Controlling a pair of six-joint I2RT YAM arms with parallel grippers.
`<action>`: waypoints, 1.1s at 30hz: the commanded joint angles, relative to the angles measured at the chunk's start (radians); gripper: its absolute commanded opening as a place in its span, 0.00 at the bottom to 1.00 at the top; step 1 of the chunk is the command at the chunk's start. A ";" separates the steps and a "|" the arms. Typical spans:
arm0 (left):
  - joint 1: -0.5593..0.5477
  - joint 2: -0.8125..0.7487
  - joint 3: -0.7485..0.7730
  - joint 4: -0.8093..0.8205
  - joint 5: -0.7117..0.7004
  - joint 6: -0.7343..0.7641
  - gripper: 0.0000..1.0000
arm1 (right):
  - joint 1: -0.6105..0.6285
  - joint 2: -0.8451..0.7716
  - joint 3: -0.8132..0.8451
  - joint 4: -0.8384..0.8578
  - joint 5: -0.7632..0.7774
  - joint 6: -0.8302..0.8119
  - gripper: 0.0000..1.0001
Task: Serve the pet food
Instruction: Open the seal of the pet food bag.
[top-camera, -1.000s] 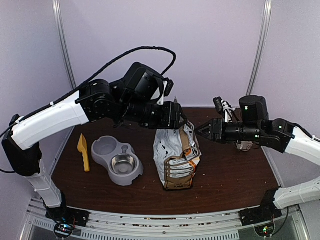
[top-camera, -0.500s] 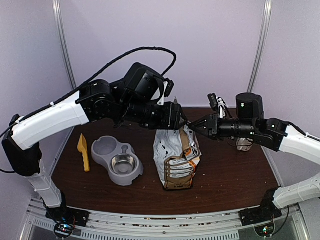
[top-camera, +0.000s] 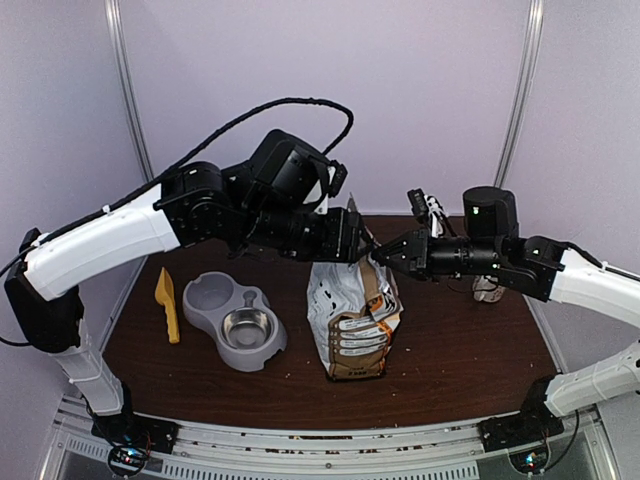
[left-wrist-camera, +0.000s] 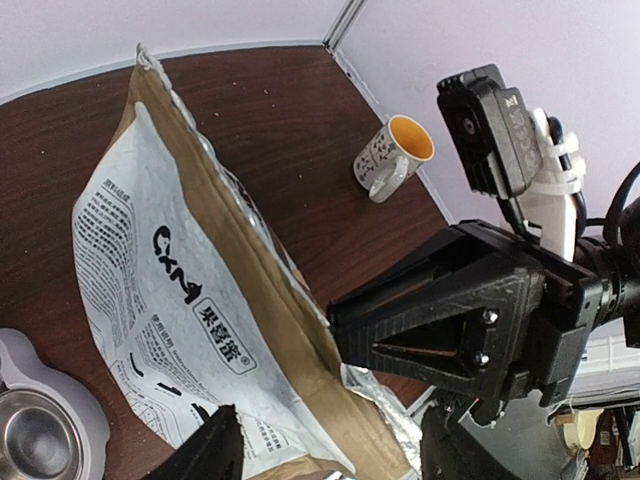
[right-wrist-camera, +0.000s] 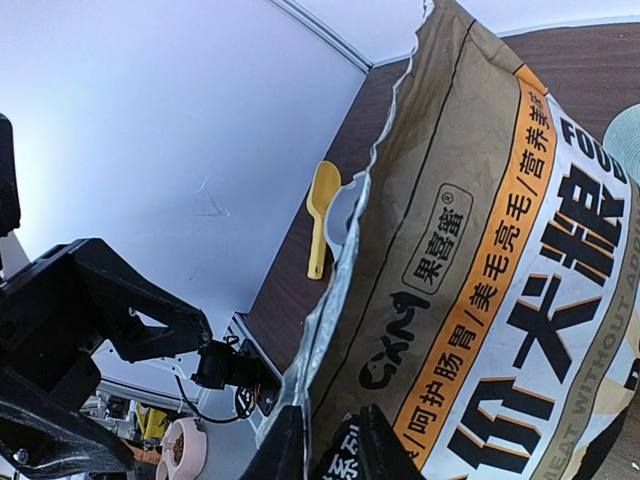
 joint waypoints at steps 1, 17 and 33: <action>-0.004 -0.036 -0.019 0.035 -0.017 0.004 0.63 | -0.006 0.020 -0.013 0.044 -0.028 0.005 0.19; 0.007 -0.069 -0.067 0.046 -0.023 -0.041 0.64 | 0.004 0.059 -0.054 0.241 -0.147 0.102 0.00; 0.078 -0.063 -0.122 0.121 0.050 -0.070 0.66 | 0.029 0.080 -0.054 0.277 -0.161 0.110 0.00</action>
